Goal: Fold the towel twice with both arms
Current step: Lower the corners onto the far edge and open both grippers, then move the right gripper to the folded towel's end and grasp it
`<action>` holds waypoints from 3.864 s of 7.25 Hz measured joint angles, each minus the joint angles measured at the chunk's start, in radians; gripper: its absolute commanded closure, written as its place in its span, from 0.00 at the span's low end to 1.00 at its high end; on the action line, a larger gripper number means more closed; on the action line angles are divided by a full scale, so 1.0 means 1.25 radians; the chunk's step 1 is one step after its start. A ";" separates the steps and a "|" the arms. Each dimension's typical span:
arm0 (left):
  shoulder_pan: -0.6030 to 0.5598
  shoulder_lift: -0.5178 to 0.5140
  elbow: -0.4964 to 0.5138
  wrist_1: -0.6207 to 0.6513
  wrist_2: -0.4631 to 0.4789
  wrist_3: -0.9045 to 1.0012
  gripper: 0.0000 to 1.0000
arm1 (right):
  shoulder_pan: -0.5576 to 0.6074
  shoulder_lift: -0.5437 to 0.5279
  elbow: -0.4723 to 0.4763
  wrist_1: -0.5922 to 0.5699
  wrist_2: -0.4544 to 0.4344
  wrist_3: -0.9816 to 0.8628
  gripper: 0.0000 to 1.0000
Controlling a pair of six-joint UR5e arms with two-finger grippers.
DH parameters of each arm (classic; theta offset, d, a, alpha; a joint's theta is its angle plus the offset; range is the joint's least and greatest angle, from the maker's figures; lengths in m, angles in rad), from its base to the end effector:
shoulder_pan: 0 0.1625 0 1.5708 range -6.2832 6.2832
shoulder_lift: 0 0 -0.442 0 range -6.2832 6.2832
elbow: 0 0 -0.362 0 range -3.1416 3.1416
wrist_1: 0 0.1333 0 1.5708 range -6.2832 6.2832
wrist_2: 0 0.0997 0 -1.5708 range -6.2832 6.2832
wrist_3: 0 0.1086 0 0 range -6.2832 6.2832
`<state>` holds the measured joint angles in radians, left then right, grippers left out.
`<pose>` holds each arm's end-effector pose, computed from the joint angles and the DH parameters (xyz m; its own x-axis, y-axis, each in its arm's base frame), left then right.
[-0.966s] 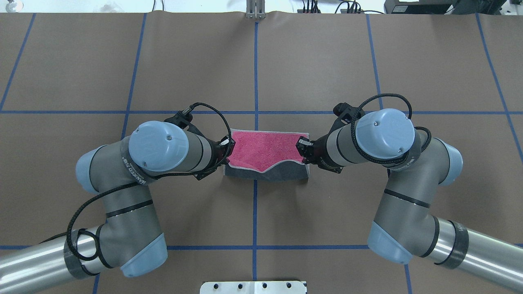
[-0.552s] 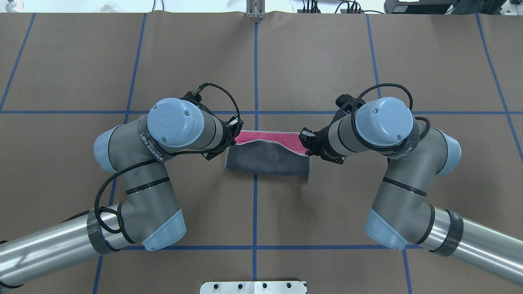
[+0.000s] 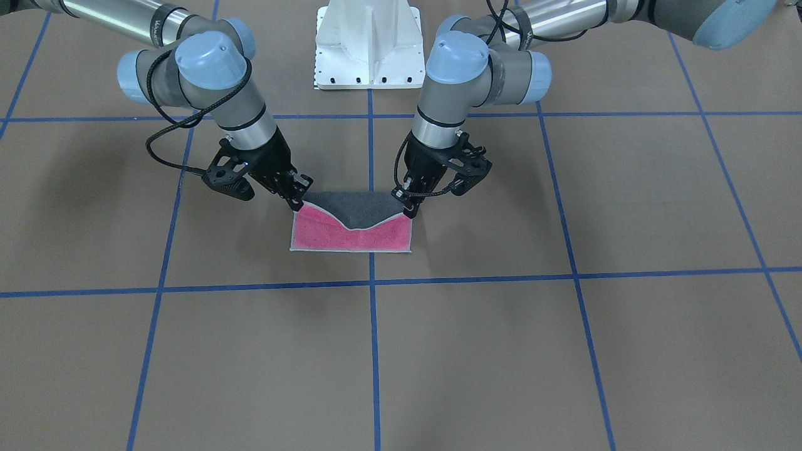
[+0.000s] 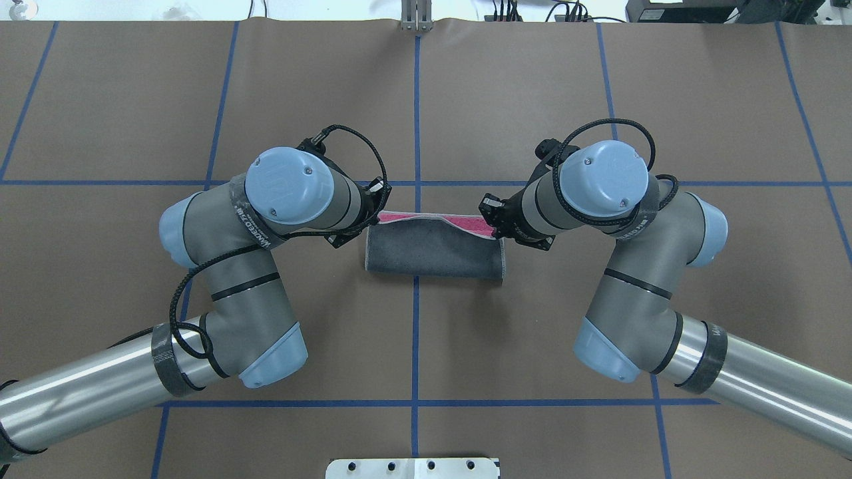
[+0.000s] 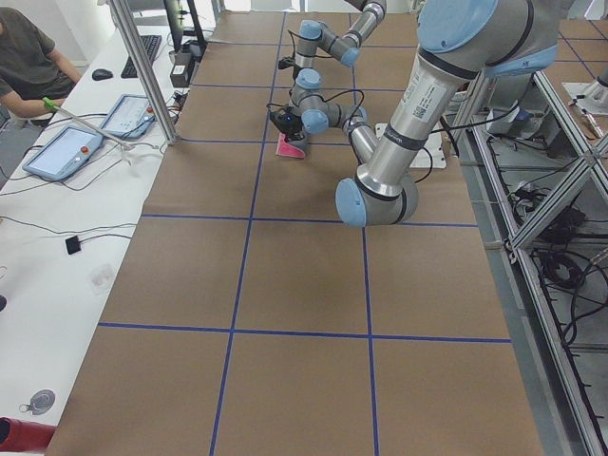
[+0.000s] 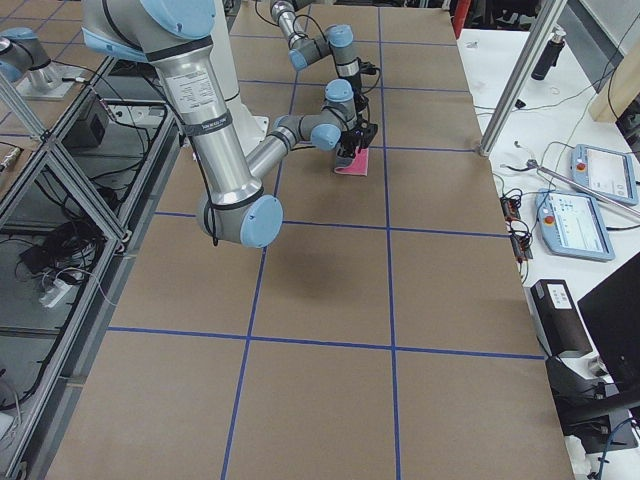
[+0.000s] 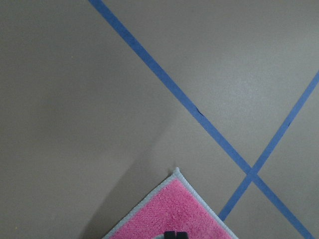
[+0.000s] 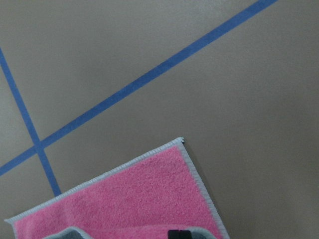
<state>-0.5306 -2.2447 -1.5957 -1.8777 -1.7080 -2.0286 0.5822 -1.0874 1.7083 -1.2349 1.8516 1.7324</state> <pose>0.5414 -0.4550 0.2484 0.2368 -0.6465 -0.7252 0.5644 0.6991 -0.4390 -0.4800 -0.4395 0.3219 0.4204 0.4618 0.7810 -0.4121 0.8640 -0.2891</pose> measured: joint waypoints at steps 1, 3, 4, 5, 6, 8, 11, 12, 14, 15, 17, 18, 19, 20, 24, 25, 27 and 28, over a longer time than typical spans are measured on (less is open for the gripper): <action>-0.003 0.000 0.003 -0.003 0.000 0.003 1.00 | 0.003 0.008 -0.012 0.001 0.000 -0.005 1.00; -0.006 -0.004 0.021 -0.022 0.000 0.004 1.00 | 0.006 0.016 -0.031 0.002 0.000 -0.010 1.00; -0.007 -0.010 0.034 -0.029 0.001 0.004 1.00 | 0.006 0.017 -0.037 0.002 0.000 -0.013 1.00; -0.009 -0.018 0.046 -0.033 0.001 0.004 1.00 | 0.007 0.019 -0.039 0.003 0.000 -0.014 1.00; -0.009 -0.022 0.055 -0.034 0.001 0.004 1.00 | 0.007 0.019 -0.040 0.003 0.000 -0.014 1.00; -0.010 -0.025 0.078 -0.051 0.001 0.003 1.00 | 0.007 0.019 -0.042 0.003 -0.001 -0.015 1.00; -0.011 -0.027 0.100 -0.073 0.001 0.004 0.85 | 0.007 0.020 -0.047 0.003 -0.001 -0.017 0.67; -0.011 -0.027 0.100 -0.074 0.001 0.005 0.52 | 0.009 0.021 -0.050 0.004 -0.001 -0.019 0.02; -0.012 -0.027 0.101 -0.076 -0.001 0.007 0.00 | 0.016 0.041 -0.078 0.004 -0.002 -0.037 0.00; -0.013 -0.028 0.099 -0.080 -0.003 0.007 0.00 | 0.020 0.053 -0.091 0.004 -0.001 -0.041 0.00; -0.019 -0.028 0.086 -0.090 -0.007 0.007 0.00 | 0.030 0.060 -0.092 0.004 0.004 -0.043 0.00; -0.023 -0.028 0.072 -0.090 -0.009 0.007 0.00 | 0.033 0.053 -0.081 0.005 0.008 -0.042 0.00; -0.030 -0.027 0.055 -0.087 -0.021 0.007 0.00 | 0.034 0.033 -0.054 0.006 0.013 -0.038 0.00; -0.041 -0.024 0.039 -0.083 -0.041 0.007 0.00 | 0.030 0.003 -0.016 0.006 0.014 -0.016 0.00; -0.060 -0.019 0.018 -0.079 -0.063 0.007 0.00 | 0.008 -0.040 0.033 0.003 0.005 0.294 0.15; -0.060 -0.018 0.018 -0.078 -0.063 0.006 0.00 | -0.005 -0.040 0.033 0.002 -0.009 0.368 0.19; -0.060 -0.018 0.020 -0.078 -0.063 0.005 0.00 | -0.039 -0.039 0.020 -0.001 -0.042 0.424 0.26; -0.060 -0.018 0.021 -0.078 -0.063 0.004 0.00 | -0.050 -0.038 0.013 -0.002 -0.047 0.434 0.30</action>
<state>-0.6060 -2.2673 -1.5695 -1.9758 -1.7868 -2.0231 0.5195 -1.1346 1.7248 -1.2372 1.7928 2.2745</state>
